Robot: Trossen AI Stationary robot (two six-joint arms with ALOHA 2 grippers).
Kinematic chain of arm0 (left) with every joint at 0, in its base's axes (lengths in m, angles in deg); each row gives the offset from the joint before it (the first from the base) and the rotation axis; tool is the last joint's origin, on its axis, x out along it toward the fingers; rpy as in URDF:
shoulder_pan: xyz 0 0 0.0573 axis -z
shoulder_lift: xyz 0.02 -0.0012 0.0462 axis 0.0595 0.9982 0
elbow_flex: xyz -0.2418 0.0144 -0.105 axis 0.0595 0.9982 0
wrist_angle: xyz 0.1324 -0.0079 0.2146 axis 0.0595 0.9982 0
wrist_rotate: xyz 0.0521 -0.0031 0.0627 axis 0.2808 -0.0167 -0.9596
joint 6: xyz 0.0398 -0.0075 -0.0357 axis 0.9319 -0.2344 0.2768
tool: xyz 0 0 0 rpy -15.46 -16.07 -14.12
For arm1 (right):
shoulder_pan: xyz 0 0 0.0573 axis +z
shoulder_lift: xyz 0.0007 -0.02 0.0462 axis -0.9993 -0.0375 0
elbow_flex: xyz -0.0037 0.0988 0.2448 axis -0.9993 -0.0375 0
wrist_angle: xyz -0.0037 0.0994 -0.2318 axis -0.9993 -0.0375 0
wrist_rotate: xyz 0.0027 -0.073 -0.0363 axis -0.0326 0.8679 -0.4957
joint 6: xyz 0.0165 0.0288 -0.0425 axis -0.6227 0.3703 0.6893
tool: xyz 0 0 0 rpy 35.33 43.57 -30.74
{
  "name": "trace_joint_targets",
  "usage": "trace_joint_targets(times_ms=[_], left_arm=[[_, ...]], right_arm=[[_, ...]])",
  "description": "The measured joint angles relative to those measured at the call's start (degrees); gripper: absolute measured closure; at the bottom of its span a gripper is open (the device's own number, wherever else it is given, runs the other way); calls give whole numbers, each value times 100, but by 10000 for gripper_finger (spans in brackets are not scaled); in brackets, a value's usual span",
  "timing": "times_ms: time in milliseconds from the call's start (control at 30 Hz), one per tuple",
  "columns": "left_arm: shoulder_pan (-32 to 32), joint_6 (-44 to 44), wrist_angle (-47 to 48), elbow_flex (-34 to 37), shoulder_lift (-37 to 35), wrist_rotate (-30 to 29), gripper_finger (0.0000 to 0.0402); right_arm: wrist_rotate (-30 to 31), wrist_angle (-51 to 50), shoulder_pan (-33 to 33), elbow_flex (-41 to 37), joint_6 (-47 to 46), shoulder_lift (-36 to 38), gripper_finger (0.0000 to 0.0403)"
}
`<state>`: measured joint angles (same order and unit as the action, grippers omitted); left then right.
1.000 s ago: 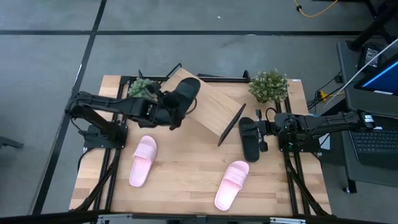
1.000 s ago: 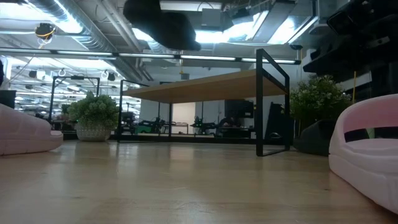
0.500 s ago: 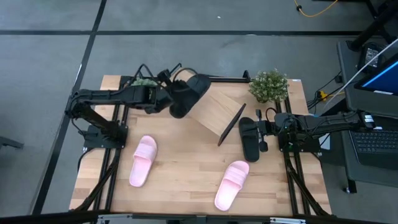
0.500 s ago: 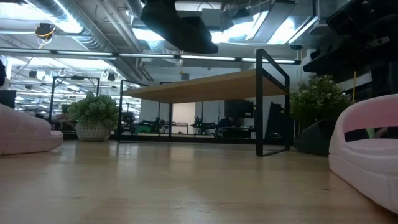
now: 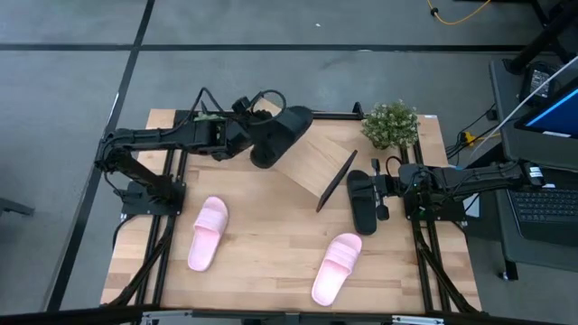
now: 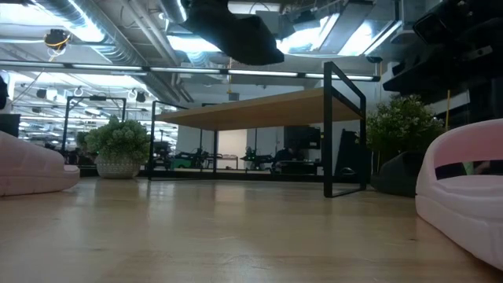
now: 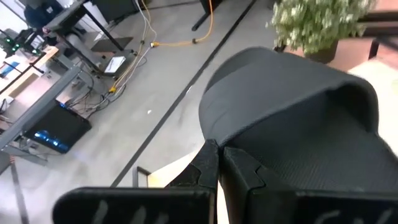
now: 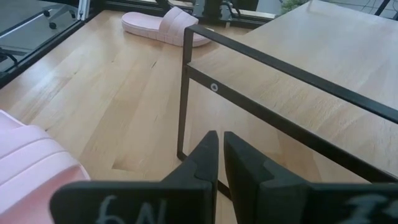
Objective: Pick and place slides into the shelf
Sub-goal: Put the left black slide on the shelf
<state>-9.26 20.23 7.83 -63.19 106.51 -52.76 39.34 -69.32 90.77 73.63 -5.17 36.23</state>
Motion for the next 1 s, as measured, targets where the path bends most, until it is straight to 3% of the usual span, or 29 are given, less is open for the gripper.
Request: trace_joint_targets(times_ms=[367,467,1000], left_arm=[[-115,335,-1571,1136,-45,26,401],[-236,335,-1854,1280,-239,395,401],[-948,290,-2120,2035,-644,981,401]], right_arm=[[0,-4,0,0,-2,0,373],[0,-19,0,0,-2,2,373],[0,-9,2,0,-4,2,373]])
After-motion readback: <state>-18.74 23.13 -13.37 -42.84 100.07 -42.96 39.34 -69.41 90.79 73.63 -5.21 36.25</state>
